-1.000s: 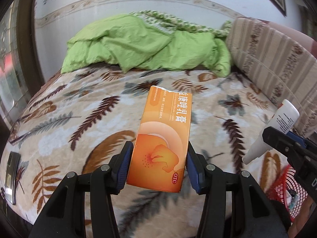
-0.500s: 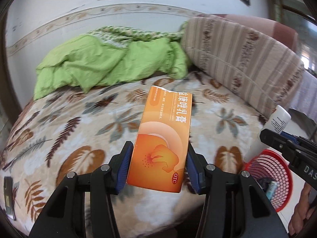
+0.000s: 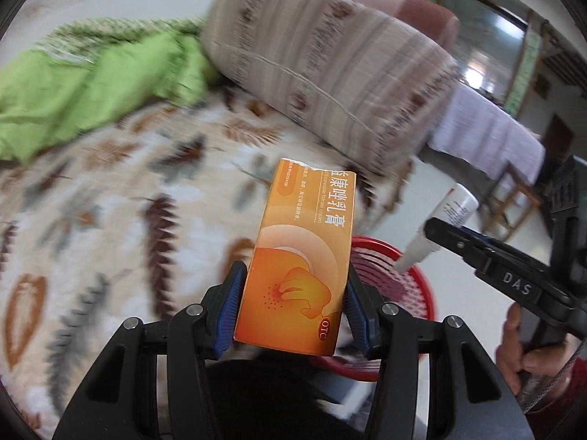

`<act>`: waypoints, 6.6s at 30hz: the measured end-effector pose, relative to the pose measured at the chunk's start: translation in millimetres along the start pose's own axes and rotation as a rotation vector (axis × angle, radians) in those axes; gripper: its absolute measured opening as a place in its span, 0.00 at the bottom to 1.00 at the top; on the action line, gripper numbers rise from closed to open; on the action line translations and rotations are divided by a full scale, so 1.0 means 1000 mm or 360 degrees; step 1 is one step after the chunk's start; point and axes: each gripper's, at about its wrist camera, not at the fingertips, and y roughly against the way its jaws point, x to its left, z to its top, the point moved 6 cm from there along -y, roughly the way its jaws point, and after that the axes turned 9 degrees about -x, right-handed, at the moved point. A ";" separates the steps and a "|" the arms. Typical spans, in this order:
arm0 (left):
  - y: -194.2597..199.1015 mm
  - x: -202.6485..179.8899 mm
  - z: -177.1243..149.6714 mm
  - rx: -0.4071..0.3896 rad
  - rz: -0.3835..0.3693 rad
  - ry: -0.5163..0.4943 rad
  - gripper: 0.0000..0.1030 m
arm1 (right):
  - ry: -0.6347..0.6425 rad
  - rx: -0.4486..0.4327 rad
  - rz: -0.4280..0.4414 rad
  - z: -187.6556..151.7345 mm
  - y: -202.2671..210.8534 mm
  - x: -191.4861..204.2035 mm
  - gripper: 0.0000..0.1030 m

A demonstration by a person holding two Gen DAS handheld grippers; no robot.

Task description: Collect trash

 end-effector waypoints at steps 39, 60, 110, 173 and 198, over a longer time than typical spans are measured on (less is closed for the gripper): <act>0.099 0.074 -0.050 -0.0253 0.0526 -0.0213 0.97 | 0.0035 0.0104 -0.0696 -0.062 0.050 0.044 0.92; 0.099 0.090 -0.048 -0.0247 0.0544 -0.0088 0.98 | 0.0129 0.0121 -0.0726 -0.065 0.049 0.062 0.92; 0.099 0.077 -0.050 -0.0268 0.0636 -0.0228 0.98 | 0.0092 0.0162 -0.0704 -0.072 0.044 0.059 0.92; 0.098 0.075 -0.051 -0.0270 0.0633 -0.0227 0.98 | 0.0094 0.0168 -0.0697 -0.072 0.044 0.058 0.92; 0.098 0.076 -0.051 -0.0270 0.0633 -0.0228 0.98 | 0.0095 0.0174 -0.0695 -0.075 0.043 0.059 0.92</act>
